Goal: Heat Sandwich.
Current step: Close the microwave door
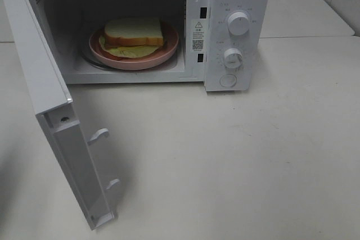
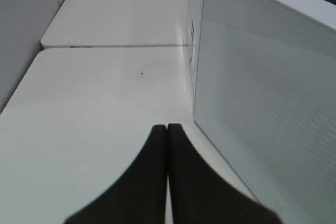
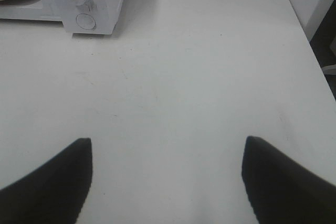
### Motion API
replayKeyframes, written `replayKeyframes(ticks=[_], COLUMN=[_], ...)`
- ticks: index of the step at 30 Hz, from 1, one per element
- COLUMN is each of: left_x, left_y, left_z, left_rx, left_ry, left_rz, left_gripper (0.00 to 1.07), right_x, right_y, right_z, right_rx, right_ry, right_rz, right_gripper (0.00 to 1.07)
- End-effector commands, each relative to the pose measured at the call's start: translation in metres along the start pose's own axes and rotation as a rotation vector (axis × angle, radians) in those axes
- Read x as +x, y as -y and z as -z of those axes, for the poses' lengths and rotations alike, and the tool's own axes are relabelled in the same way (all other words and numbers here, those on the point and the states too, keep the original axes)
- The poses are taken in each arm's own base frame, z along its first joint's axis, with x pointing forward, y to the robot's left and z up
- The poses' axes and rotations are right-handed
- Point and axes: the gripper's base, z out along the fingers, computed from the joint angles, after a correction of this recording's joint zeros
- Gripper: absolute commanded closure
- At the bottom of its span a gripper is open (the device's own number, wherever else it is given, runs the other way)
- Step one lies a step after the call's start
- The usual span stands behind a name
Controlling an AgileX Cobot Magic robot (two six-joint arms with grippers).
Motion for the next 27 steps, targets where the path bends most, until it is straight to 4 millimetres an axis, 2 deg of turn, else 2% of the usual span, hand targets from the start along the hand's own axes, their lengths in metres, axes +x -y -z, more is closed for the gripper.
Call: replayKeyframes(ticks=[1, 4, 11, 14, 23, 27], left_x=[0.000, 0.004, 0.009, 0.014, 0.026, 0.026], left_y=[0.000, -0.001, 0.001, 0.007, 0.023, 0.030], left_z=[-0.007, -0.021, -0.043, -0.055, -0.075, -0.085], left_rx=[-0.004, -0.014, 0.006, 0.069, 0.246, 0.320], left_ry=[0.068, 0.131, 0.146, 0.150, 0.146, 0.143], left_rz=[0.004, 0.003, -0.054, -0.124, -0.156, -0.160], left_gripper=[1.07, 1.07, 1.07, 1.07, 1.07, 1.07], right_x=[0.002, 0.002, 0.002, 0.002, 0.002, 0.002], right_y=[0.000, 0.000, 0.000, 0.000, 0.000, 0.000], right_z=[0.003, 0.003, 0.003, 0.003, 0.003, 0.003], right_rx=[0.007, 0.007, 0.007, 0.007, 0.007, 0.007], right_ry=[0.036, 0.036, 0.036, 0.036, 0.036, 0.036], right_rz=[-0.007, -0.007, -0.007, -0.007, -0.007, -0.007], right_gripper=[0.31, 0.31, 0.31, 0.31, 0.31, 0.31])
